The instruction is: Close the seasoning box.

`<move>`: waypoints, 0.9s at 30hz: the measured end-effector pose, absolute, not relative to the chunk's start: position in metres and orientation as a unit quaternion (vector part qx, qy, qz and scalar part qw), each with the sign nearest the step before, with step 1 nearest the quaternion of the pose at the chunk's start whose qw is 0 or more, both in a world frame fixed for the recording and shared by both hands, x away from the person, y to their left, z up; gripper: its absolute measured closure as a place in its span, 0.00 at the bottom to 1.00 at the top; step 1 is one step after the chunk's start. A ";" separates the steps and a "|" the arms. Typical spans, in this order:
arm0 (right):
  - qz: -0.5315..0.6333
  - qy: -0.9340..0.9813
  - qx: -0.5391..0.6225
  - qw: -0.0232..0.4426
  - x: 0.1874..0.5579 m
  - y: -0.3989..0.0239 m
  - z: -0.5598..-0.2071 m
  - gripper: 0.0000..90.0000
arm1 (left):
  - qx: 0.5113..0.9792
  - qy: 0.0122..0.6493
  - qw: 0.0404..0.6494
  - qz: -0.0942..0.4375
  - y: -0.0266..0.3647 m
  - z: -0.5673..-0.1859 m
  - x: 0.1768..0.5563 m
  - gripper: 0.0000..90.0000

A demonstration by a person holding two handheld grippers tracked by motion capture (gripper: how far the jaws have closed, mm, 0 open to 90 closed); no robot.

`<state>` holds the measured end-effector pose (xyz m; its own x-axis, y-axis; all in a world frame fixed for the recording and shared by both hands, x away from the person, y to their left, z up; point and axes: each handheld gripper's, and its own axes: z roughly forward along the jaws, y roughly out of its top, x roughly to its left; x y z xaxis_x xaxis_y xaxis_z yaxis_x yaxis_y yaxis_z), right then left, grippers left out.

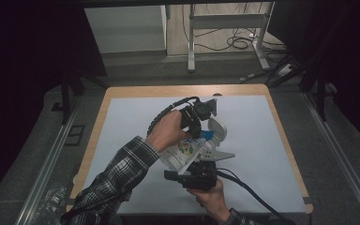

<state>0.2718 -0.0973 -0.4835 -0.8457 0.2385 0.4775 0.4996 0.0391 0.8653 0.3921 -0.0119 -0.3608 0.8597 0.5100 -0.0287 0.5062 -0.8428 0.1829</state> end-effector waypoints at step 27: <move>-0.644 -0.713 -0.257 0.102 0.271 -0.097 -0.483 0.55 | 0.959 0.266 0.093 0.009 -0.012 -0.361 0.392 1.00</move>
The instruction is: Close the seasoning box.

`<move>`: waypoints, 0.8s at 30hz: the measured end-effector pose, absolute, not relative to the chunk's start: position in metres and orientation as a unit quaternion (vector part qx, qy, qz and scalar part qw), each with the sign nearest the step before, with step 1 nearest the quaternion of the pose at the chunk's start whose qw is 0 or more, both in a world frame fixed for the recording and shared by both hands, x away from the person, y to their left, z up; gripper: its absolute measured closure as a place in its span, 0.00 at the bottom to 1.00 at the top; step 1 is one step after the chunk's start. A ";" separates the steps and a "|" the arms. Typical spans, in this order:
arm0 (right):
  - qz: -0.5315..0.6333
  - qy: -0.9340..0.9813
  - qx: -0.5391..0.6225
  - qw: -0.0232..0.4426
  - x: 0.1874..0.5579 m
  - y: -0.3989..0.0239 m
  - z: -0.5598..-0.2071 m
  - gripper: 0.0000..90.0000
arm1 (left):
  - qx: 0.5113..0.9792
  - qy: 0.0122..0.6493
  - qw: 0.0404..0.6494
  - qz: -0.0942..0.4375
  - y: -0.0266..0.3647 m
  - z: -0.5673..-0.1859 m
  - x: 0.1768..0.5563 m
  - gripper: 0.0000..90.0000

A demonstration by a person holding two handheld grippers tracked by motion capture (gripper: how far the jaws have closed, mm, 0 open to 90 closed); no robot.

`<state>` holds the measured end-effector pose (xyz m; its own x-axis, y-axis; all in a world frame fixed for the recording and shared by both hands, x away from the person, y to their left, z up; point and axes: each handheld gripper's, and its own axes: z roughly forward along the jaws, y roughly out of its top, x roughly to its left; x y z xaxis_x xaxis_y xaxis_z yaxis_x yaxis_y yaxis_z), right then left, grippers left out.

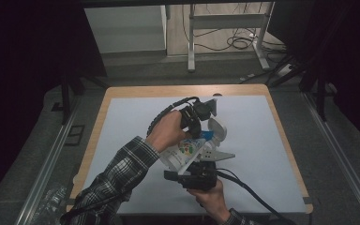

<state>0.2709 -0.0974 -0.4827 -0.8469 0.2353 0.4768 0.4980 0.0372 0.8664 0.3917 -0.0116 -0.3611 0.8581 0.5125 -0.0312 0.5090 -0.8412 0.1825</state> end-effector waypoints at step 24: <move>-0.645 -0.712 -0.257 0.103 0.271 -0.097 -0.483 0.55 | 0.960 0.266 0.091 0.008 -0.011 -0.362 0.392 1.00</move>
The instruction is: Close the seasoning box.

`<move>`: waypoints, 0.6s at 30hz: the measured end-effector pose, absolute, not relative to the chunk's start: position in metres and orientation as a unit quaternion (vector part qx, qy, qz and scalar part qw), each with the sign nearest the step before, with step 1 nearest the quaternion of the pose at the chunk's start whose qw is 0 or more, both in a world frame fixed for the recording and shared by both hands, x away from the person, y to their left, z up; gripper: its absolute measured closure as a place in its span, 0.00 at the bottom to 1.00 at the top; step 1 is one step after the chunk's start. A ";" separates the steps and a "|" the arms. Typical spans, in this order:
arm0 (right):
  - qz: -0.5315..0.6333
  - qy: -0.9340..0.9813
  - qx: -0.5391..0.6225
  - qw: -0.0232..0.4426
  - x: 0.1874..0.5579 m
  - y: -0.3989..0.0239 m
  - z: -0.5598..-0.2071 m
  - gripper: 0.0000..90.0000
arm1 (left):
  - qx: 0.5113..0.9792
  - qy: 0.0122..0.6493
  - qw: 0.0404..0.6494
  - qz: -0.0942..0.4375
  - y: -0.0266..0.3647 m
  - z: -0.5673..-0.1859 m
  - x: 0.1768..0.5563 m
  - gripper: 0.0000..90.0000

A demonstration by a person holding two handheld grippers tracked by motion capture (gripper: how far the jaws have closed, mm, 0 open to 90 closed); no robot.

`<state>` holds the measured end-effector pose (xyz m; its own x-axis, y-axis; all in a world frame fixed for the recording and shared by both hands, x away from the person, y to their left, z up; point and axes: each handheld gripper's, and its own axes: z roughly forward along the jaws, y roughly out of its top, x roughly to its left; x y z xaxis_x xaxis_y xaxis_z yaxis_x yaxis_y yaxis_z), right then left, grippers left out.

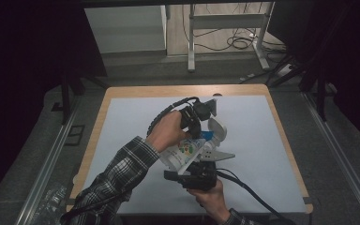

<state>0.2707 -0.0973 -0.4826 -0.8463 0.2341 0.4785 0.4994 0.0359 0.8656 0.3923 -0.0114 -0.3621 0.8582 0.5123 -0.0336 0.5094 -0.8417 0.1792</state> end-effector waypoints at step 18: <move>-0.647 -0.710 -0.257 0.102 0.271 -0.097 -0.482 0.55 | 0.959 0.267 0.090 0.005 -0.011 -0.363 0.393 1.00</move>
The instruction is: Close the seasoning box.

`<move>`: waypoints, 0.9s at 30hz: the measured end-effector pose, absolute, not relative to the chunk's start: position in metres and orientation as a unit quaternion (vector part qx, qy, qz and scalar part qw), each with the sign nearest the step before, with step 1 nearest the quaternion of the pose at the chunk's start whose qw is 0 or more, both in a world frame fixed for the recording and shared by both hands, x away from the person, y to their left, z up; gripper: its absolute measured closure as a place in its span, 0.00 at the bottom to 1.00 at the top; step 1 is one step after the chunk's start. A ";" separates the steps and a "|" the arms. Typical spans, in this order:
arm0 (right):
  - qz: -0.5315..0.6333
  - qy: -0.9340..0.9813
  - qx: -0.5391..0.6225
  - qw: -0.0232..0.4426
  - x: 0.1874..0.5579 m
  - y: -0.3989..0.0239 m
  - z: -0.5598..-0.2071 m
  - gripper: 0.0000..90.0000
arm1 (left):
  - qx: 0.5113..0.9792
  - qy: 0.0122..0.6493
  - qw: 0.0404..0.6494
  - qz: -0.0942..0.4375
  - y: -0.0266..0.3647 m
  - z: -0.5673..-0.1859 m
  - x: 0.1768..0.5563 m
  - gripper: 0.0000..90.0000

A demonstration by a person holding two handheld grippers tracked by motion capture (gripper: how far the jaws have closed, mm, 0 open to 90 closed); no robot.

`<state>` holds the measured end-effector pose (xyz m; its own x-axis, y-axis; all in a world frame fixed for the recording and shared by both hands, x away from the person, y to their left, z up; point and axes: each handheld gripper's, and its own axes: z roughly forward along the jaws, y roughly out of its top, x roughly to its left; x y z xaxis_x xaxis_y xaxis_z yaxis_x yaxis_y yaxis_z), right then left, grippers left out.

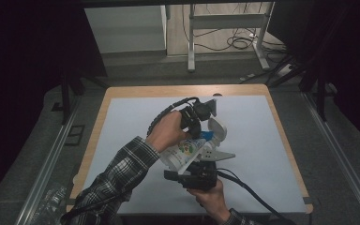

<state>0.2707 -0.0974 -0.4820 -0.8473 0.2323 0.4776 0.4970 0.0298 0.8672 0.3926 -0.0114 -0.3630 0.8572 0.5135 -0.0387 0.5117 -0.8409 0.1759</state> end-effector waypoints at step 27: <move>-0.650 -0.708 -0.255 0.102 0.271 -0.098 -0.481 0.55 | 0.959 0.270 0.090 0.002 -0.011 -0.364 0.393 1.00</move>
<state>0.2705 -0.0981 -0.4807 -0.8491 0.2284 0.4764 0.4941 0.0240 0.8691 0.3928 -0.0107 -0.3642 0.8544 0.5175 -0.0457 0.5169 -0.8381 0.1743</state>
